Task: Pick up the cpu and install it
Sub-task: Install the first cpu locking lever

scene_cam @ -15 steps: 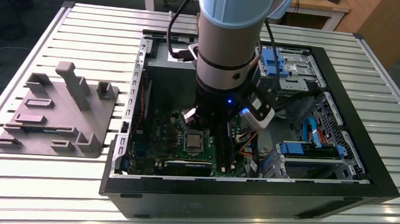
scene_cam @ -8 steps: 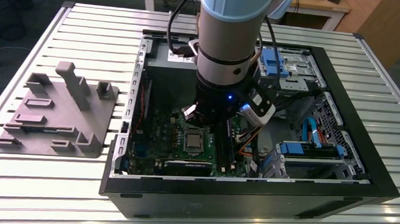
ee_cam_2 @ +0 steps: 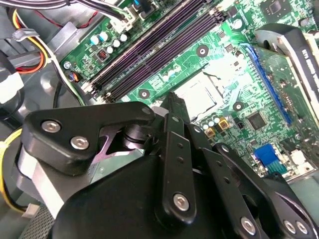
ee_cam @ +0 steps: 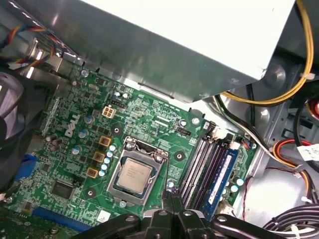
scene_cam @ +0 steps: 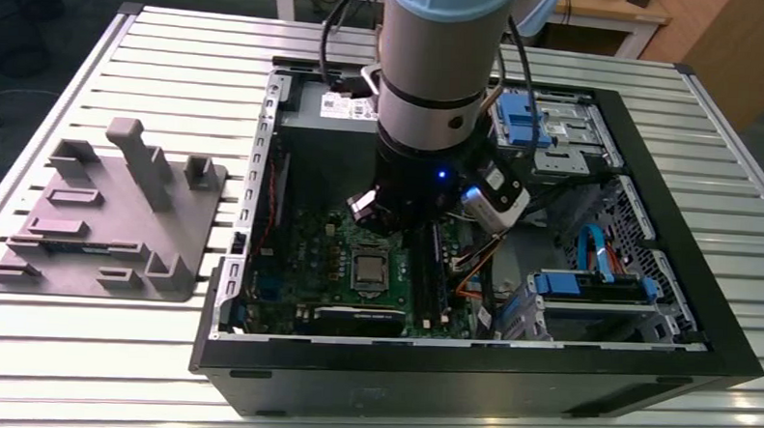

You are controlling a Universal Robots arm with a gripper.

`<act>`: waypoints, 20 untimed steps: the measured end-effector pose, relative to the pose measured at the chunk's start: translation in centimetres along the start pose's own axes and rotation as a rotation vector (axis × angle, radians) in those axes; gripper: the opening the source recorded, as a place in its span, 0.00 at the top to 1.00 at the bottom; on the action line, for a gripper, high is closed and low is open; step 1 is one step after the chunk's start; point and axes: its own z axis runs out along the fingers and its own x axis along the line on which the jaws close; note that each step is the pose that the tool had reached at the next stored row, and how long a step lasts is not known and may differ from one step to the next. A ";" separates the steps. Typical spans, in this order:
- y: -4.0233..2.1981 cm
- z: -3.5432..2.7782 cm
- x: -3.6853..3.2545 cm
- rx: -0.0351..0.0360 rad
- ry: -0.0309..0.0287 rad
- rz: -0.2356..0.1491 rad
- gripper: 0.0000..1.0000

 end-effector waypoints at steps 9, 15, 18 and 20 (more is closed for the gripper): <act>0.62 -0.05 0.00 0.0032 -0.0045 0.000 0.89; 0.82 0.71 0.27 0.0045 -0.0067 0.000 0.89; 0.86 1.08 0.31 0.0048 -0.0066 0.000 0.89; 0.87 1.29 0.33 0.0051 -0.0065 0.000 0.89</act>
